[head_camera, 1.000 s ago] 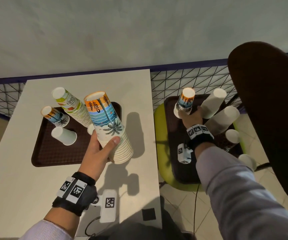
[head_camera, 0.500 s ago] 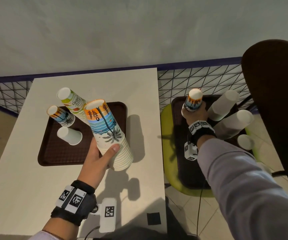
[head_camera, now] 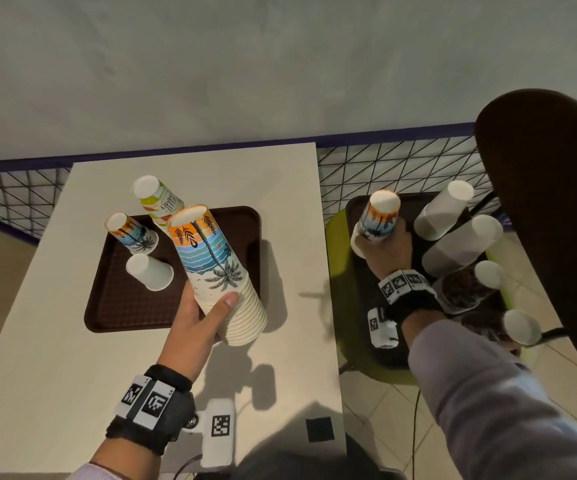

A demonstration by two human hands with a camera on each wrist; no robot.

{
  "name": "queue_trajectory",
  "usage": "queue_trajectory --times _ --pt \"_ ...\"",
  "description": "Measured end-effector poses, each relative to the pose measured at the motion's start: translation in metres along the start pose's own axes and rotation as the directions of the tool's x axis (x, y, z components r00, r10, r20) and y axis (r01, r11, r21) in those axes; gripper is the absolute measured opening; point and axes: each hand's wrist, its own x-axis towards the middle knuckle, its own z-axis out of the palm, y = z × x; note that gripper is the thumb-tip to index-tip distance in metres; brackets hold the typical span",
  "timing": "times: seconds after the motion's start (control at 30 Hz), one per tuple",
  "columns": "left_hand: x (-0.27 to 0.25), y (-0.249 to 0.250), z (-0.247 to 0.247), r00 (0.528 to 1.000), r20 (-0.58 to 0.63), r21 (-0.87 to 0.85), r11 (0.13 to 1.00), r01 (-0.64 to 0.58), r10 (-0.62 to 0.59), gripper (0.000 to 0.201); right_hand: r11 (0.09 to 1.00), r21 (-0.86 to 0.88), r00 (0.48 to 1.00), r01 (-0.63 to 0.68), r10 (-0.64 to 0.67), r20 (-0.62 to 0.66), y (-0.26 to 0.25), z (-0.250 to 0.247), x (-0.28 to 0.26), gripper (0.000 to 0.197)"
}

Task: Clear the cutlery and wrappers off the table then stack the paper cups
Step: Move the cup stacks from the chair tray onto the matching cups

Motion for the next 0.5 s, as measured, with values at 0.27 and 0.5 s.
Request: queue_trajectory --times 0.27,0.5 --pt "-0.014 -0.008 -0.059 0.999 -0.044 -0.038 0.999 0.006 -0.008 0.068 0.951 0.293 0.971 0.097 -0.155 0.182 -0.057 0.022 -0.098 0.070" --pt "-0.017 -0.013 -0.141 0.999 -0.053 -0.043 0.999 -0.010 0.008 0.076 0.895 0.421 0.922 0.149 -0.280 0.267 -0.118 0.076 -0.182 0.054"
